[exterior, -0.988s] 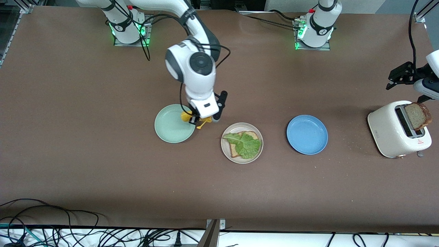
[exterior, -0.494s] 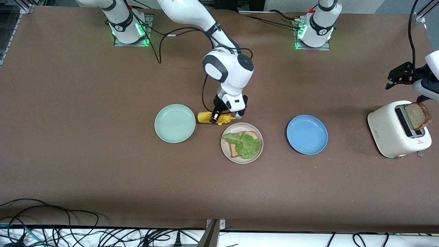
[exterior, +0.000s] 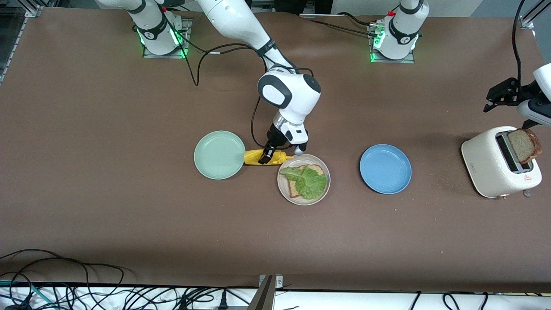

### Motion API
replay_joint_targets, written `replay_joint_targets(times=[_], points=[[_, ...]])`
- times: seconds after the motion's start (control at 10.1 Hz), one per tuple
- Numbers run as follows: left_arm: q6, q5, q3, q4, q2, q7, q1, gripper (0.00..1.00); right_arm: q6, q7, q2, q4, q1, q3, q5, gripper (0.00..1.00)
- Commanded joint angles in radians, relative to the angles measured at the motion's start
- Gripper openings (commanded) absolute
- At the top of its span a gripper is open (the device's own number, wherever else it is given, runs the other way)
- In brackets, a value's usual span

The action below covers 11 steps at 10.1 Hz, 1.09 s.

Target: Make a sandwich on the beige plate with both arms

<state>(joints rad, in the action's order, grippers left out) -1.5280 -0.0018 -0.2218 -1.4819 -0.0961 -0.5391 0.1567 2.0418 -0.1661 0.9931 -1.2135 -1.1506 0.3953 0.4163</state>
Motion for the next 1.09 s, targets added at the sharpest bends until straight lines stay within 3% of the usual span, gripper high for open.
replay_joint_targets(times=[0.0,0.4,0.59,0.99], points=[[0.02,-0.018,-0.004,0.018,-0.004,-0.024,-0.005,1.0,0.0,0.005,0.042,0.045,0.0,0.005,0.039,0.0],[0.02,-0.018,-0.004,0.015,-0.004,-0.024,-0.003,1.0,0.005,-0.006,0.039,0.051,0.008,0.007,0.038,0.0],[0.022,-0.018,-0.004,0.015,-0.004,-0.024,-0.005,1.0,-0.064,-0.08,-0.022,0.054,0.015,0.016,0.006,0.0],[0.022,-0.018,-0.004,0.015,-0.004,-0.024,-0.006,1.0,-0.228,-0.309,-0.275,0.043,0.155,0.024,-0.27,0.0]])
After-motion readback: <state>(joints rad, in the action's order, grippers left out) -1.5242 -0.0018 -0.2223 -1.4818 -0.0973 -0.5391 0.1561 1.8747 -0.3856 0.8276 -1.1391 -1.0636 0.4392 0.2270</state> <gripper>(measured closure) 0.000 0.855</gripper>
